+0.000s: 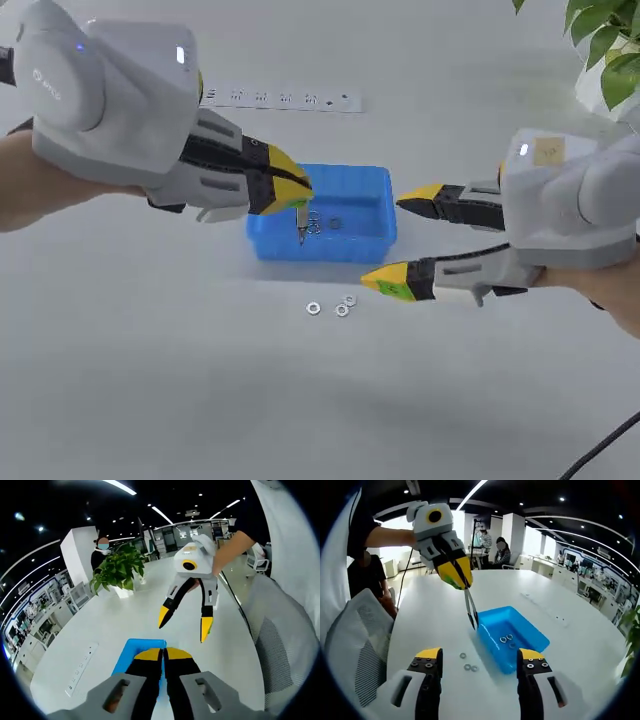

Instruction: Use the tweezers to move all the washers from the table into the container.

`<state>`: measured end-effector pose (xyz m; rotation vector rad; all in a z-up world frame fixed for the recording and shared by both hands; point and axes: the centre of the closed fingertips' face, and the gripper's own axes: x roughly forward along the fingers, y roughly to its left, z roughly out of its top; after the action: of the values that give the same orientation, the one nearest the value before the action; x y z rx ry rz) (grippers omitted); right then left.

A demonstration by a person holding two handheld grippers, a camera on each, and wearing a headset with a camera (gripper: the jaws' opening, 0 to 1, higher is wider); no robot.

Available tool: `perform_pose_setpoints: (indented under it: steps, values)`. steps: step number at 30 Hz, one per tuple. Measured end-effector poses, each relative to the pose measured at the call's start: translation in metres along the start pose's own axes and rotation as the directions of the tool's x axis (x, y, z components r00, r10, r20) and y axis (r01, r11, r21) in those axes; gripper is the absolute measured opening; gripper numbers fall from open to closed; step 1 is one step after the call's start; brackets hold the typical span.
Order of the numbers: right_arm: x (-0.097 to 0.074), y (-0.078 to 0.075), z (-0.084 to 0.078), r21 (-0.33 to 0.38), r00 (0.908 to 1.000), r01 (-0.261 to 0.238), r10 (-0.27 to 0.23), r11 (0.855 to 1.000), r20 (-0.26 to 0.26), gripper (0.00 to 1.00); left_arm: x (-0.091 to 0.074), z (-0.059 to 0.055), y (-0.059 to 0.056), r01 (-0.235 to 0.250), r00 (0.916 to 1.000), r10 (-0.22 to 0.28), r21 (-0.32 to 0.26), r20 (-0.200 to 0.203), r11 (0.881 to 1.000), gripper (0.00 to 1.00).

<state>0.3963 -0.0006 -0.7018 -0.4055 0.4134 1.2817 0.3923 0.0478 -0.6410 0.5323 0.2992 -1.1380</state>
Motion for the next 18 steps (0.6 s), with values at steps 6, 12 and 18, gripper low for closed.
perform_pose_setpoints:
  steps: [6,12,18]
  values:
    - [-0.008,0.025,-0.017,0.036,0.9999,-0.013,0.013,0.999,-0.003,0.65,0.005,-0.009,-0.021,0.022,0.9997,-0.023,-0.018,-0.006,1.000,0.05]
    - [-0.017,0.041,-0.034,0.078,1.0000,-0.006,0.006,0.997,-0.006,0.68,0.008,-0.015,-0.031,0.022,0.9997,-0.022,-0.046,-0.007,0.999,0.05]
    - [-0.023,0.051,-0.045,0.097,0.9998,-0.011,0.013,0.995,-0.016,0.80,0.012,-0.019,-0.041,0.020,0.9998,-0.019,-0.043,0.005,0.999,0.05]
